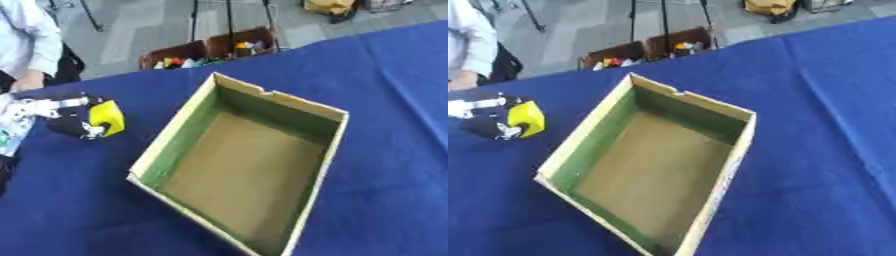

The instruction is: Pick up objects on the table and place them in the box.

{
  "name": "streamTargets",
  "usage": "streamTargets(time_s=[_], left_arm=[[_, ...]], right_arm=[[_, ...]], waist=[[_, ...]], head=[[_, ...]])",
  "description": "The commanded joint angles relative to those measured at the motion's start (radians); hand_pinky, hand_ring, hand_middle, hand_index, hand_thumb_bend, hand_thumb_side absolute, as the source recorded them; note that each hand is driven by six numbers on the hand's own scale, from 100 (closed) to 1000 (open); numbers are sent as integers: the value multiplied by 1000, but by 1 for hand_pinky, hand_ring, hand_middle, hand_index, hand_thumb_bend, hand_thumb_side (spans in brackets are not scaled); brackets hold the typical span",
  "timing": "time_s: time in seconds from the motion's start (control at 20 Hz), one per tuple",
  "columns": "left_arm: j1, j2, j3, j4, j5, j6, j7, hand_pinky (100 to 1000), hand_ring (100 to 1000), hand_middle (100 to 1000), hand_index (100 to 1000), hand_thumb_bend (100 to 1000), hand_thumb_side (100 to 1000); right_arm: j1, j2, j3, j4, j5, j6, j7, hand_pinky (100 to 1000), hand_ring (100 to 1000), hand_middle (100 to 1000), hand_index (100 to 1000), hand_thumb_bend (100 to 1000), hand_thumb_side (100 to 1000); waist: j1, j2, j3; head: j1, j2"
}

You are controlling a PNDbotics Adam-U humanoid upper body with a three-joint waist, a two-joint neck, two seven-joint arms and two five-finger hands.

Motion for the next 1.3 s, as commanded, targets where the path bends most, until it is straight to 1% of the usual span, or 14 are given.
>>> streamTargets(time_s=[0.05, 0.15, 0.3, 0.4, 0.55, 0.8, 1.0, 1.1, 1.3], left_arm=[[3, 22, -2, 4, -23, -57, -34, 325, 438, 638, 798, 100, 465], [4, 23, -3, 3, -27, -49, -10, 306, 421, 613, 775, 100, 462], [5, 24, -4, 2, -33, -38, 20, 253, 374, 565, 726, 100, 467], [5, 25, -5, 2, -34, -34, 33, 219, 345, 545, 707, 100, 466], [4, 29, -5, 0, -32, -30, 51, 192, 320, 526, 687, 100, 459], [3, 34, -8, -4, -31, -24, 74, 172, 305, 515, 676, 100, 429], [1, 42, -11, -14, -21, -25, 85, 166, 302, 513, 676, 100, 400], [1, 46, -11, -27, -16, -24, 99, 156, 296, 510, 671, 100, 368], [2, 52, -15, -46, -16, -19, 124, 137, 283, 498, 659, 100, 356]], right_arm=[[-8, -18, -11, -18, 1, 3, -7, 779, 742, 549, 774, 100, 560], [-7, -17, -11, -18, 0, 4, -9, 779, 742, 549, 774, 100, 559], [-3, -14, -13, -18, -1, 6, -13, 780, 743, 550, 774, 100, 558], [0, -12, -13, -18, -1, 8, -15, 780, 743, 552, 774, 100, 557], [4, -7, -13, -18, -1, 12, -17, 781, 743, 553, 774, 100, 555], [9, -1, -12, -18, -3, 15, -21, 782, 743, 557, 776, 100, 552], [18, 4, -13, -18, -3, 19, -25, 782, 743, 558, 776, 100, 550], [21, 8, -12, -18, -4, 21, -25, 782, 743, 559, 775, 100, 548], [28, 14, -13, -18, -6, 22, -27, 782, 743, 562, 775, 100, 545]], waist=[[9, -4, -2], [10, -7, -3], [10, -15, -2], [11, -22, -1], [12, -32, 1], [12, -49, 2], [10, -67, 9], [10, -75, 12], [8, -90, 14]], head=[[5, -10], [5, -7], [6, 0], [6, 5], [6, 10], [6, 17], [4, 29], [2, 33], [-3, 38]])
